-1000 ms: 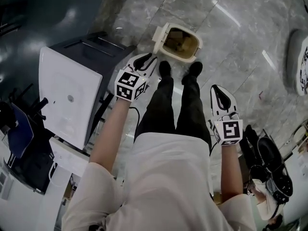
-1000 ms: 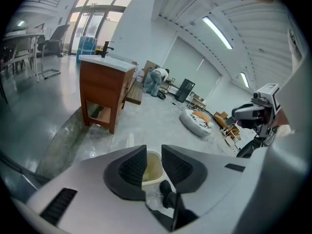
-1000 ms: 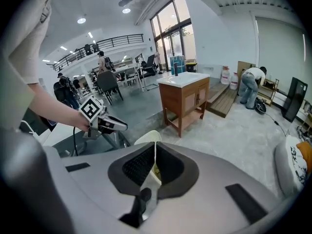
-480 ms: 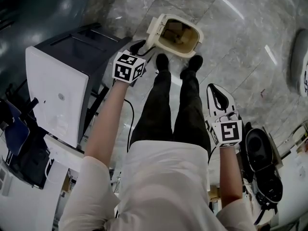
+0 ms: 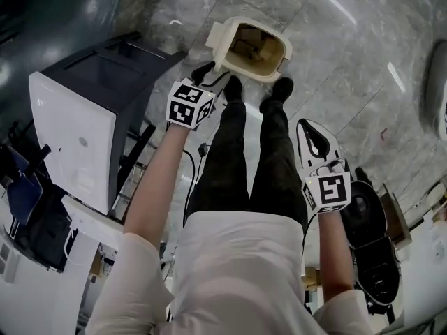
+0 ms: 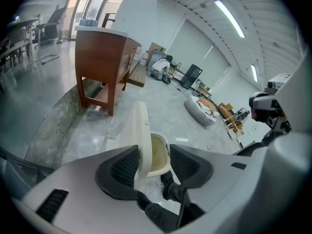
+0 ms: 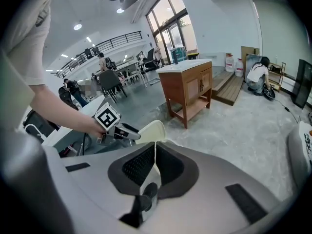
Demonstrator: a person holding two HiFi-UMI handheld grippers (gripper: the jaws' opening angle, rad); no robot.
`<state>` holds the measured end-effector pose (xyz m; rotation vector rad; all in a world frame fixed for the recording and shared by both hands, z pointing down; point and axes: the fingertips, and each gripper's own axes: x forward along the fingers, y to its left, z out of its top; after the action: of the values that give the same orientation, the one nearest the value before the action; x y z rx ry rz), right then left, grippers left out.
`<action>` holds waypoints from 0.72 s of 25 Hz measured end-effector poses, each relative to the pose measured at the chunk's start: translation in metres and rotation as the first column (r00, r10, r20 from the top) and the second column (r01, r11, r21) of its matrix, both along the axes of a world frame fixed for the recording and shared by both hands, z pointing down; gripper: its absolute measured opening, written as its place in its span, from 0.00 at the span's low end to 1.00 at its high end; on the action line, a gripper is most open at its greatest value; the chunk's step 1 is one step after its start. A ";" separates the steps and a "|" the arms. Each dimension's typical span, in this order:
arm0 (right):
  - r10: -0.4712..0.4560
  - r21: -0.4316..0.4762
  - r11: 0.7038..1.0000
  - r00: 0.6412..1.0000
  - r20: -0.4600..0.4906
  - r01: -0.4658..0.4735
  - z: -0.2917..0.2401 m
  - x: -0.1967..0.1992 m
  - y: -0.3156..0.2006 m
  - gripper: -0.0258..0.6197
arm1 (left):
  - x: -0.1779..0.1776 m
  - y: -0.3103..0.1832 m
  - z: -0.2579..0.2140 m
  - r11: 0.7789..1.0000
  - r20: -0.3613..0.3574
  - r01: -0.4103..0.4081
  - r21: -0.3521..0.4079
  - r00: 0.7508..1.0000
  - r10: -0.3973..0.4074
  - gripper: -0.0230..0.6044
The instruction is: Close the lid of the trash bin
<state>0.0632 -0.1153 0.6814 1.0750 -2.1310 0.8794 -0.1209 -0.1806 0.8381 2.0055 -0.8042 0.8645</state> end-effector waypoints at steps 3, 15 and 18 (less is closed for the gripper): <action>-0.016 0.000 1.000 1.000 0.013 0.016 0.007 0.003 0.001 0.09 | 0.020 0.008 0.003 0.999 -0.004 -0.031 0.006 0.999 0.031 0.38; 0.018 -0.032 0.999 1.000 0.023 -0.018 0.041 0.044 0.011 0.09 | 0.086 0.040 0.032 0.995 -0.014 -0.095 -0.013 0.995 0.095 0.38; 0.025 -0.036 0.999 0.999 0.027 -0.024 0.053 0.057 0.013 0.09 | 0.101 0.045 0.045 0.993 -0.007 -0.114 -0.023 0.994 0.113 0.38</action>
<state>0.1199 -0.1027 0.7340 1.0797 -2.1206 0.9450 -0.0197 -0.1358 0.8828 2.0476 -0.6792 0.9285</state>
